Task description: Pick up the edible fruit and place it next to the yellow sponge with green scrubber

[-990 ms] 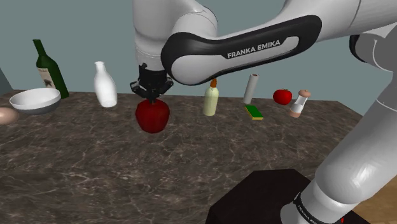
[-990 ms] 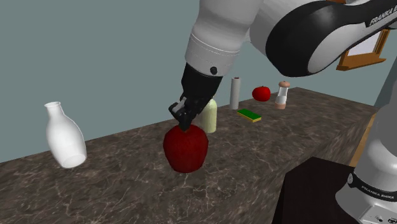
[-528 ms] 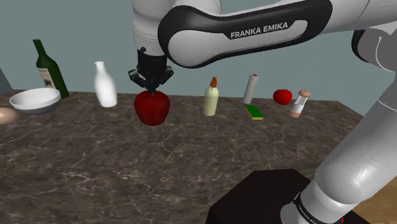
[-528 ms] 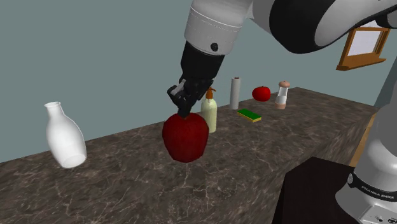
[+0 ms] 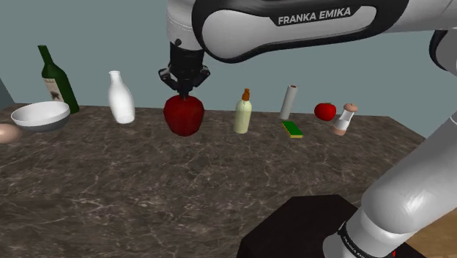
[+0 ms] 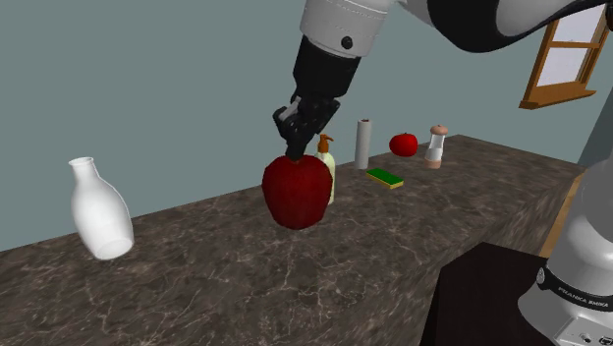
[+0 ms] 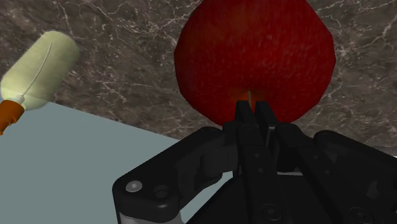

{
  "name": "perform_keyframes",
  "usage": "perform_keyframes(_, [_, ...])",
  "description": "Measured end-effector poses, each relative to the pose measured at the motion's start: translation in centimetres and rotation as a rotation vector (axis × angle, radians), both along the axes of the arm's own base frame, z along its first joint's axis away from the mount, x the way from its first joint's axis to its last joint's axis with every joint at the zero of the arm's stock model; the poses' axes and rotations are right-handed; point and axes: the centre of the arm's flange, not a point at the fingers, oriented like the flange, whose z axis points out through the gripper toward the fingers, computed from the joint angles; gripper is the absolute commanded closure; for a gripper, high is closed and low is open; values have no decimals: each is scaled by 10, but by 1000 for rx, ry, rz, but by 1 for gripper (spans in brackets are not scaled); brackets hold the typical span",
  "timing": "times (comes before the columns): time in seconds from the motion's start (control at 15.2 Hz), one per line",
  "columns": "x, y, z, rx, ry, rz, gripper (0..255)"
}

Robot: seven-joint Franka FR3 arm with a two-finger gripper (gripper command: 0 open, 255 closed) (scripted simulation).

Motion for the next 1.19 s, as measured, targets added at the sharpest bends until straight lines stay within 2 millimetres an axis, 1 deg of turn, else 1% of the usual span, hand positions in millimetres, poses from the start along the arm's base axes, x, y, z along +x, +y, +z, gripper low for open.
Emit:
perform_keyframes(0.13, [-2, -25, 0, 0, 1, 0, 255])
perform_keyframes(0.26, [-9, -51, -1, 0, 0, 0, 255])
perform_keyframes(0.33, [-12, -63, 2, 0, 1, 0, 255])
perform_keyframes(0.4, [-12, -73, 0, 0, 1, 0, 255])
perform_keyframes(0.59, [-18, -114, 2, 1, 1, -1, 255])
perform_keyframes(0.66, [-19, -127, 0, 1, 0, -1, 255])
perform_keyframes(0.73, [-23, -144, 0, 2, 1, -2, 255])
perform_keyframes(0.92, [-30, -179, 1, 2, 1, -1, 255])
perform_keyframes(1.06, [-34, -208, 0, 2, 0, -1, 255])
perform_keyframes(1.19, [-38, -232, 2, 2, 0, -1, 255])
